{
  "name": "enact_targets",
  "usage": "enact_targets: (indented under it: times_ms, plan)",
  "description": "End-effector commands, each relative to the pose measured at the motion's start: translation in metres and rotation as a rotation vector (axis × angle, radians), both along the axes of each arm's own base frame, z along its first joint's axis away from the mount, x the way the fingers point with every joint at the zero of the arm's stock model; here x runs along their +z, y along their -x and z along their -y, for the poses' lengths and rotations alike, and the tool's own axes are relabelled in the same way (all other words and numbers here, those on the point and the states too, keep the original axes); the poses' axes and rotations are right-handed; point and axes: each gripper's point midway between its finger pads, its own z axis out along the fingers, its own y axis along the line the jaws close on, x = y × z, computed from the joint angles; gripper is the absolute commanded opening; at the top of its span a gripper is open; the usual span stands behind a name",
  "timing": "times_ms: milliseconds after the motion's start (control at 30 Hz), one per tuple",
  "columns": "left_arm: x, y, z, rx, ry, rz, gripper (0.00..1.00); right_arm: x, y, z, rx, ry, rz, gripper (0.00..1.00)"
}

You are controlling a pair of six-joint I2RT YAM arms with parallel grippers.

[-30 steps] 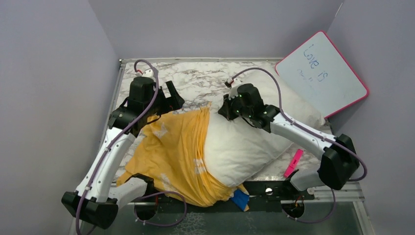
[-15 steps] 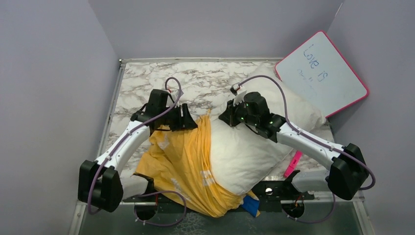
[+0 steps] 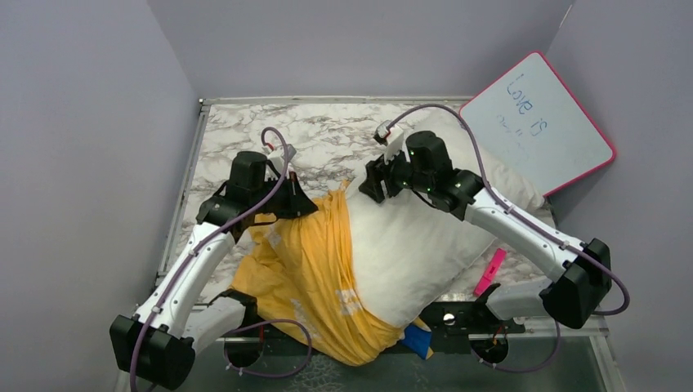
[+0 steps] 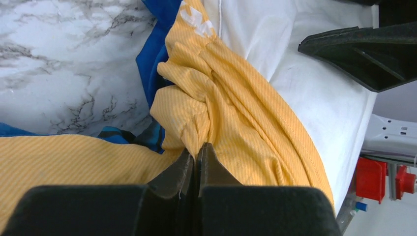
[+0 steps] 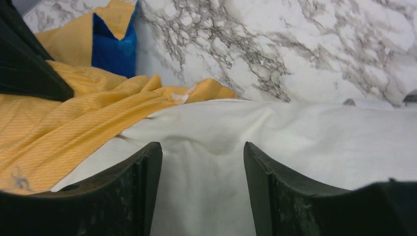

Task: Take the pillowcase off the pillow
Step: Remove the pillow from the pillowcase.

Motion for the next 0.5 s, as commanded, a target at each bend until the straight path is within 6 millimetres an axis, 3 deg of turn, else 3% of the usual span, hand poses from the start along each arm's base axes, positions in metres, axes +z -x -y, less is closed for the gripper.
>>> enact_targets:
  times_ms: [0, 233, 333, 400, 467]
  plan:
    - [0.063, -0.023, 0.002, -0.023, 0.011, 0.224, 0.0, 0.019, 0.012, -0.011, 0.274, 0.108, 0.116, 0.68]
    - [0.075, -0.038, 0.001, -0.012, -0.02, 0.254, 0.0, -0.006, 0.051, -0.036, 0.693, 0.186, -0.136, 0.77]
    - [0.079, -0.047, 0.001, -0.001, -0.034, 0.265, 0.0, -0.039, 0.056, -0.035, 0.748, 0.232, -0.224, 0.78]
    - [0.084, -0.055, -0.002, 0.018, -0.053, 0.287, 0.0, -0.057, 0.053, -0.03, 0.736, 0.288, -0.271, 0.69]
    - [0.092, -0.062, -0.006, 0.045, -0.071, 0.314, 0.0, -0.059, 0.049, -0.031, 0.722, 0.296, -0.275, 0.51]
